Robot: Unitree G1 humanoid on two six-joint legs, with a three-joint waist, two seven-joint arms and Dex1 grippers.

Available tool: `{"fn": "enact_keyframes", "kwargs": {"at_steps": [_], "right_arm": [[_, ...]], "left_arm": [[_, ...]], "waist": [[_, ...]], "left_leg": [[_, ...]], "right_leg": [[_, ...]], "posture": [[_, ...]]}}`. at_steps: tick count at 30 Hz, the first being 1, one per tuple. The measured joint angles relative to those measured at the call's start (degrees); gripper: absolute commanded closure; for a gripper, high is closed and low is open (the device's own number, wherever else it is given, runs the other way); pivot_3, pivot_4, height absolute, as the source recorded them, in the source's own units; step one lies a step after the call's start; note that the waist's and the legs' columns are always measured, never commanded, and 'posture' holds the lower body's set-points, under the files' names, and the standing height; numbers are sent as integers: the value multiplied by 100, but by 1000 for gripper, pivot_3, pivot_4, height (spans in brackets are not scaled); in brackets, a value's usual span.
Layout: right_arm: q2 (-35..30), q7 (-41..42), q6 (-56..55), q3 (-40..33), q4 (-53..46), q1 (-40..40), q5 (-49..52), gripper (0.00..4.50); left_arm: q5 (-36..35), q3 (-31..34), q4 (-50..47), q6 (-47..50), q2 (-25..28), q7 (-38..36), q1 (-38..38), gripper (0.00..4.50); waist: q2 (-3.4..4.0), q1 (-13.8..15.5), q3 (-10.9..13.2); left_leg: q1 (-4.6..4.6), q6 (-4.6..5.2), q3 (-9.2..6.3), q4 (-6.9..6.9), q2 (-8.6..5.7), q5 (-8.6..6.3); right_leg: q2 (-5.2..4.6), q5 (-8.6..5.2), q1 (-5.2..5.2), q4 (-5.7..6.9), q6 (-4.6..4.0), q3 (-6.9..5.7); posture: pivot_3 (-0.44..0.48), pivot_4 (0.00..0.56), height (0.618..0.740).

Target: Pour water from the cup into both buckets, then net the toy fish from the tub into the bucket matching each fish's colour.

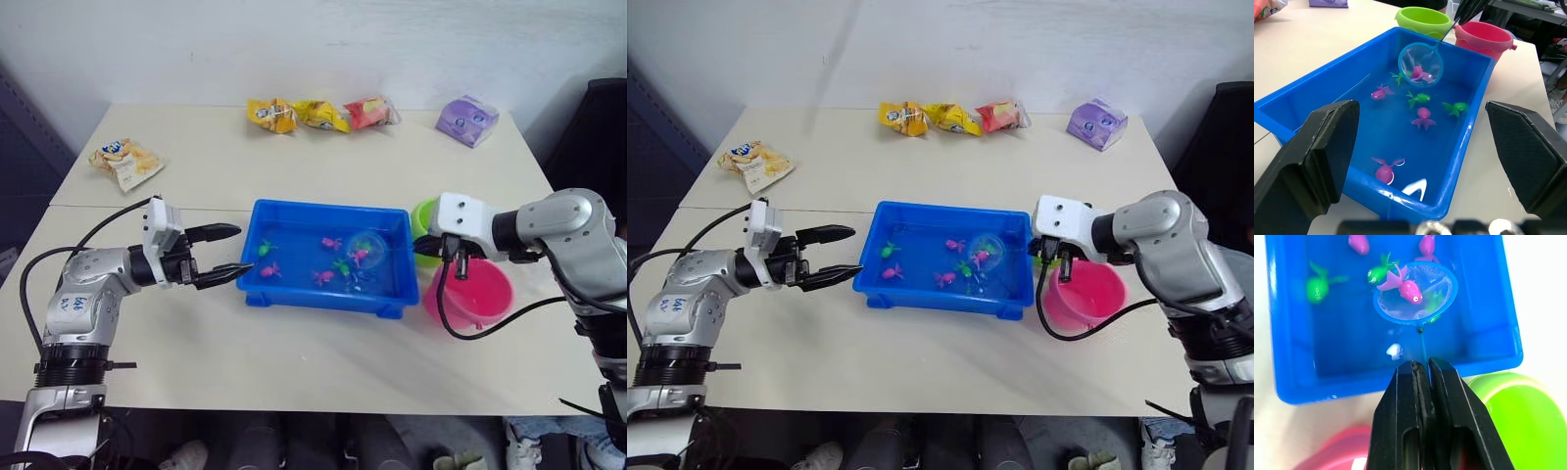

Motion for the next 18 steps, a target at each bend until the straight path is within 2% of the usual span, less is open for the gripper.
{"fn": "enact_keyframes", "kwargs": {"at_steps": [3,8,12,18], "right_arm": [[-52,-23,400,-238,-143,115,261,4500],[-229,-79,1228,-1212,-622,490,1083,4500],[-389,-303,2019,-2329,-1267,1300,1671,4500],[-248,-805,2364,-4104,-2038,2713,1951,4500]], "left_arm": [[2,-6,4,-8,-18,-2,-70,63],[-14,-50,-9,41,-133,-24,-185,63],[-49,-124,-68,171,-97,-274,-380,63],[-43,-348,34,237,-205,-553,-867,63]], "waist": [[0,5,0],[0,16,0],[0,73,0],[-3,153,-2]], "left_leg": [[-1,0,0,0,0,0],[-2,1,-3,-2,0,0],[-3,1,-3,-4,0,-1],[1,2,0,-2,-1,0]], "right_leg": [[-1,0,0,0,0,0],[0,0,1,-2,0,-2],[0,0,2,-4,0,-2],[1,0,9,-4,0,2]], "posture": [[0,150,740],[0,150,740],[0,150,740],[0,150,740]]}}
